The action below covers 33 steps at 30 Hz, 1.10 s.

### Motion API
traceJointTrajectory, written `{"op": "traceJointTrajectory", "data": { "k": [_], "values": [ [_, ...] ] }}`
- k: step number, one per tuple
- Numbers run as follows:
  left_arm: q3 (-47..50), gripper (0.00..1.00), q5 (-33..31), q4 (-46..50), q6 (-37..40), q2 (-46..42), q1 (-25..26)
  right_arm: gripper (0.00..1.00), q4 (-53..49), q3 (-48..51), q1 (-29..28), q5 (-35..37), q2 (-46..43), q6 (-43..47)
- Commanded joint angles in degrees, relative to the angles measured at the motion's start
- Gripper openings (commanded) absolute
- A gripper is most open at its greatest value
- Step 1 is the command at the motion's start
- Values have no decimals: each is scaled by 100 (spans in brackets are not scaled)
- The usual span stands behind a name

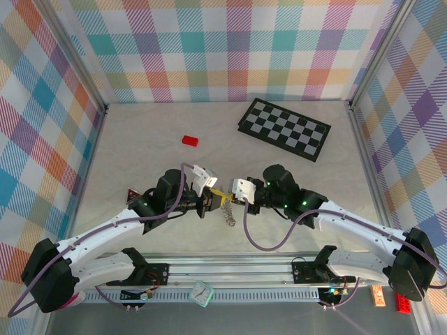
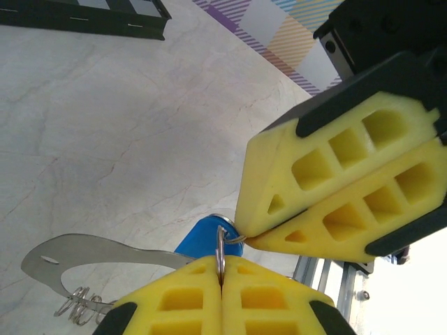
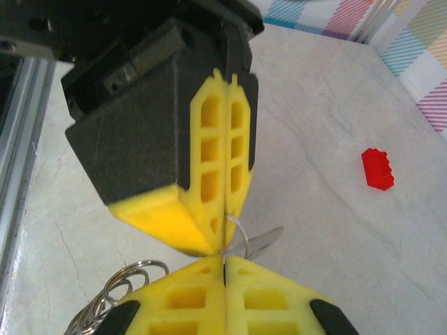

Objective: Put the keys on the keyring

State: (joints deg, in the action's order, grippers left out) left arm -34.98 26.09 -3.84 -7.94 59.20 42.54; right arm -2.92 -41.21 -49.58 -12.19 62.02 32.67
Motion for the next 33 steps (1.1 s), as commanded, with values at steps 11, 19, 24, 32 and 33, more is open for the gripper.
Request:
{"op": "traceJointTrajectory", "data": {
  "k": [11, 19, 24, 32, 33],
  "values": [
    [-70, 0, 178, -401, -66, 17, -44, 0, 414, 203, -34, 208, -281, 117],
    [-87, 0, 186, -415, -71, 40, -45, 0, 454, 224, -34, 99, -305, 74],
    [-88, 0, 248, -432, -76, 49, -45, 0, 493, 220, -33, 24, -278, 25],
    [-114, 0, 265, -451, -81, 66, -44, 0, 468, 206, -32, -106, -261, -30],
    [-106, 0, 263, -451, -84, 67, -44, 0, 461, 198, -34, -116, -252, -26]
  ]
}}
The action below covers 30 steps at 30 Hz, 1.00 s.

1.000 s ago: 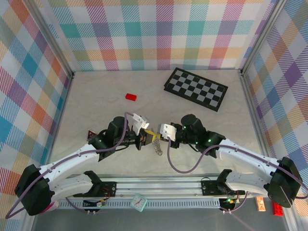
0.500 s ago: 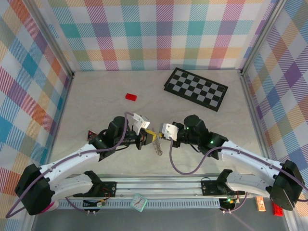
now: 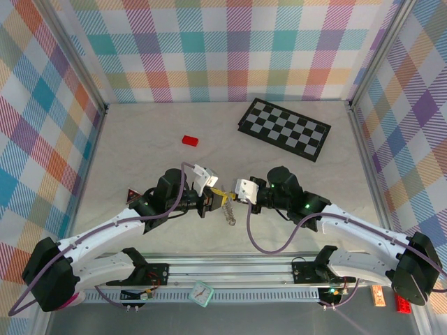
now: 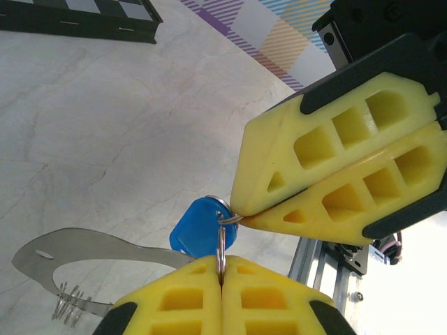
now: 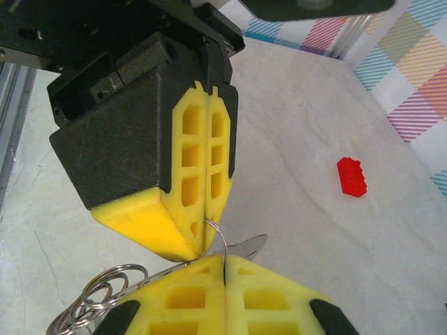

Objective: Put the keys on the keyring

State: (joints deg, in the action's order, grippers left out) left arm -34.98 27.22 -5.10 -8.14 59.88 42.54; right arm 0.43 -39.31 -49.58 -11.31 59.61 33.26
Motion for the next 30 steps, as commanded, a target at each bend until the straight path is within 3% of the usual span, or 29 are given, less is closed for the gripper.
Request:
{"op": "traceJointTrajectory", "data": {
  "k": [1, 25, 30],
  "values": [
    [-105, 0, 143, -334, -73, -2, -46, 0, 107, 7, -34, -213, -11, -77],
    [-44, 0, 179, -588, -210, -25, -62, 0, 1, -32, -34, -468, 90, -157],
    [-22, 0, 178, -562, -205, -33, -70, 0, 187, 49, -34, -167, -40, -166]
  ]
}}
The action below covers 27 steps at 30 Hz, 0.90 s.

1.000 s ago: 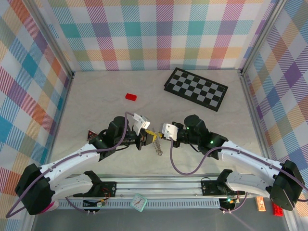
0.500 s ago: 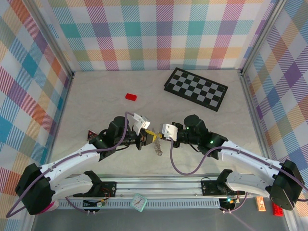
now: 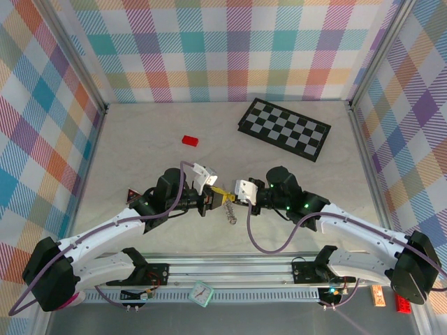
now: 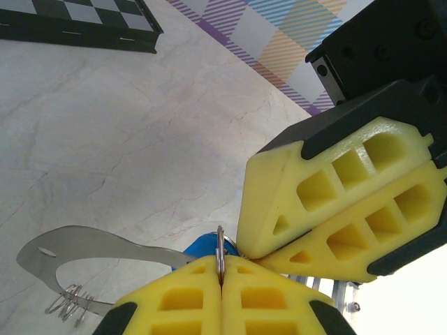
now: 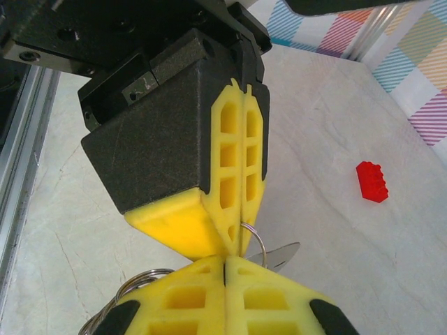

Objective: Put the keys on the keyring

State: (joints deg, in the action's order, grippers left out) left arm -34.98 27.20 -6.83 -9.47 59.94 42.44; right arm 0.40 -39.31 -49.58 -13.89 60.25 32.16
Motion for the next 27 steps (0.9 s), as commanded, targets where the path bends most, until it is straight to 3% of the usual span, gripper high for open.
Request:
{"op": "traceJointTrajectory", "data": {
  "k": [1, 8, 27],
  "values": [
    [-17, 0, 180, -389, -81, -43, -60, 0, 207, 63, -34, 161, -130, -39],
    [-17, 0, 163, -389, -86, -31, -60, 0, 281, 111, -34, 552, -214, 79],
    [-31, 0, 194, -413, -90, 3, -72, 0, 399, 130, -34, 300, -189, -67]
  ]
}}
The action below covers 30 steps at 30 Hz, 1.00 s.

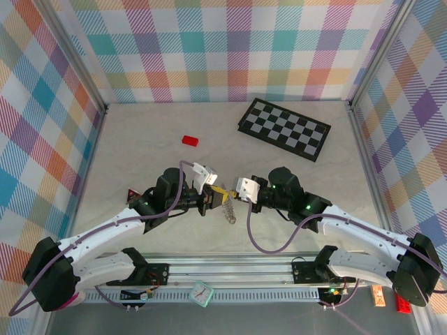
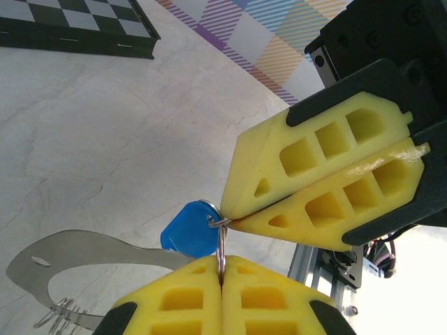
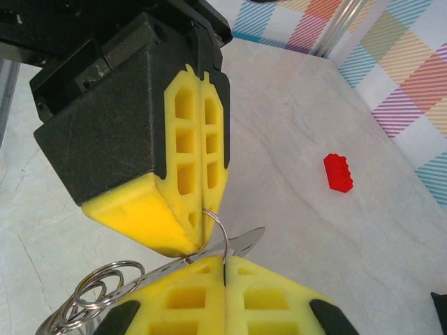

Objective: Put the keys on the keyring

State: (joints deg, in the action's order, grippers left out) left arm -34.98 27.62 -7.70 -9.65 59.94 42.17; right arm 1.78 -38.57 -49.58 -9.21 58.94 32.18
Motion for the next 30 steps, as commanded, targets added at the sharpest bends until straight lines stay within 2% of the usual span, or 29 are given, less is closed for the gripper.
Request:
{"op": "traceJointTrajectory", "data": {
  "k": [1, 24, 30],
  "values": [
    [-29, 0, 156, -328, -72, 5, -43, 0, 284, 50, -34, -176, -58, -71],
    [-44, 0, 97, -454, -131, 8, -43, 0, -19, -34, -34, -746, 47, -264],
    [-11, 0, 153, -539, -160, -26, -51, 0, -38, -25, -34, -554, 100, -251]
  ]
}}
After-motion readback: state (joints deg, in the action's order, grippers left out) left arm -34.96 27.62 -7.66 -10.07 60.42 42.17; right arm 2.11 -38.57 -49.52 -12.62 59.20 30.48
